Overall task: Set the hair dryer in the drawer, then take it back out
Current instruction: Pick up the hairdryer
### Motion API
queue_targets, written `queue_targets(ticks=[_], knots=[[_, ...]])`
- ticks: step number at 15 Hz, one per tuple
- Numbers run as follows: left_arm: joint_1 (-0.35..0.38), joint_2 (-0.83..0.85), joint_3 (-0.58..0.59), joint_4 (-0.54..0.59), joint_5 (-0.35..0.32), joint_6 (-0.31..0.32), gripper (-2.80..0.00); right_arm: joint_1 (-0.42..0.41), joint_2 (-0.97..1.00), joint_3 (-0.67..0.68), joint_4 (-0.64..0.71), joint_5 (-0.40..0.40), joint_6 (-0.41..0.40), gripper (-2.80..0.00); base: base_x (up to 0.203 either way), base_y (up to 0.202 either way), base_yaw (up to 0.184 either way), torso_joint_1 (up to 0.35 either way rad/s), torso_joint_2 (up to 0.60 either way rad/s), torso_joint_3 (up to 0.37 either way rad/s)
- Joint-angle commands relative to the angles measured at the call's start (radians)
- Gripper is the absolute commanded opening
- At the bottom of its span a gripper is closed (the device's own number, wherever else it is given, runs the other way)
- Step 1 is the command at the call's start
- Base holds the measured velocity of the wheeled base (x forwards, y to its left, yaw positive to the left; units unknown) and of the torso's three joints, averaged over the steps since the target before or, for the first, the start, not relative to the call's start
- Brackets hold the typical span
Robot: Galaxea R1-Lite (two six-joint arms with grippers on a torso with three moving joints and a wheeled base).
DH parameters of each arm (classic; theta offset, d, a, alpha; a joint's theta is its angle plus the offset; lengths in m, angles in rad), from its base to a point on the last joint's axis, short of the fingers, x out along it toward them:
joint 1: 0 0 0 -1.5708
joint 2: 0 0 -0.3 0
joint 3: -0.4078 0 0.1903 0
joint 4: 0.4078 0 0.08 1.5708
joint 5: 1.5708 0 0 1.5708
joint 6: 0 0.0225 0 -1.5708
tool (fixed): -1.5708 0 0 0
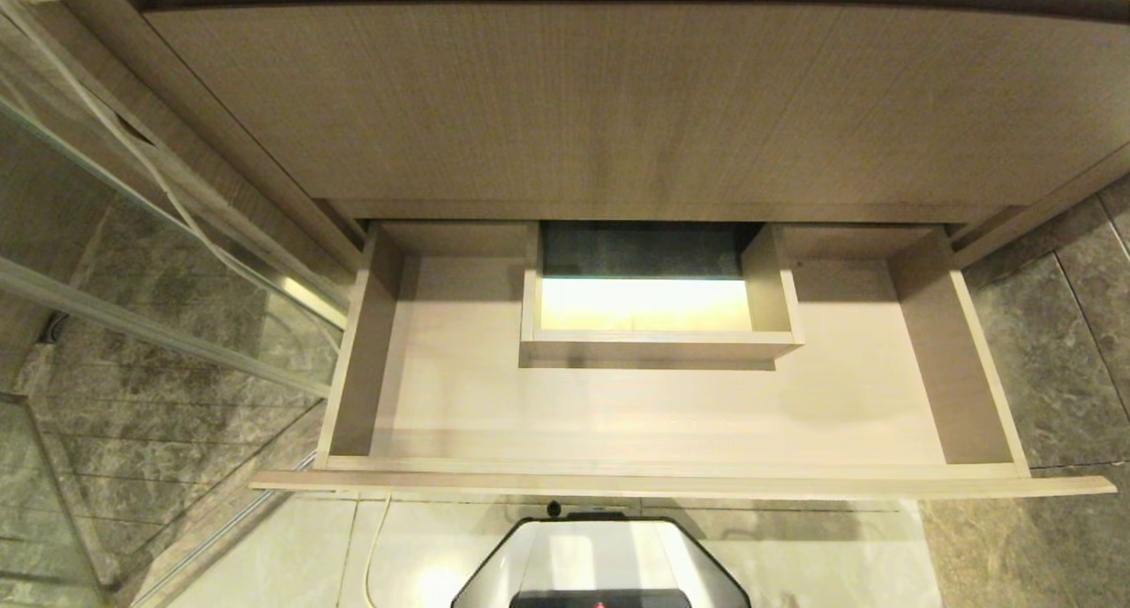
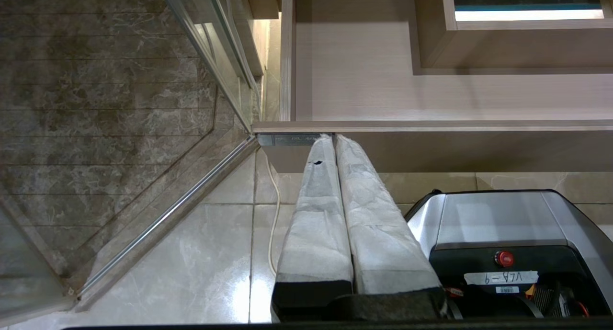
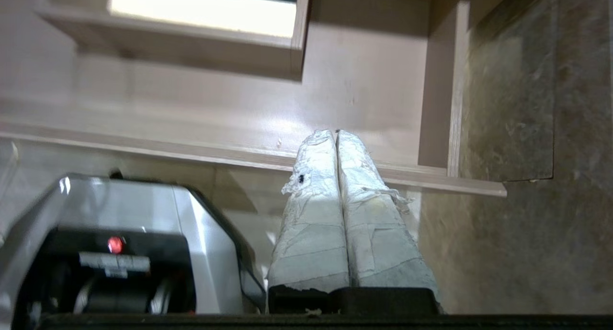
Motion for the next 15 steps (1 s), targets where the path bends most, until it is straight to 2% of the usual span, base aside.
queue_targets(ticks=[1,3,4,5,7,8,15], knots=[[0.000,0.000,0.001,-0.001,0.000,0.000,-2.80,0.004,-0.347,0.125,-0.015,-0.003,0.016,-2.80,0.000,0.000,0.000,0.000,0.00,0.000],[0.000,0.000,0.002,-0.001,0.000,0.000,-2.80,0.020,-0.380,0.278,-0.190,-0.004,0.012,-2.80,0.000,0.000,0.000,0.000,0.00,0.000],[0.000,0.000,0.002,-0.001,0.000,0.000,-2.80,0.027,-0.380,0.307,-0.252,0.000,0.014,-2.80,0.000,0.000,0.000,0.000,0.00,0.000],[0.000,0.000,0.002,-0.001,0.000,0.000,-2.80,0.032,-0.380,0.302,-0.234,0.018,0.022,-2.80,0.000,0.000,0.000,0.000,0.00,0.000],[0.000,0.000,0.001,-0.001,0.000,0.000,-2.80,0.041,-0.380,0.301,-0.091,0.081,0.048,-2.80,0.000,0.000,0.000,0.000,0.00,0.000],[0.000,0.000,0.002,-0.001,0.000,0.000,-2.80,0.044,-0.380,0.308,-0.102,0.098,0.071,-2.80,0.000,0.000,0.000,0.000,0.00,0.000],[0.000,0.000,0.000,-0.001,0.000,0.000,-2.80,0.043,-0.380,0.308,-0.104,0.100,0.088,-2.80,0.000,0.000,0.000,0.000,0.00,0.000]])
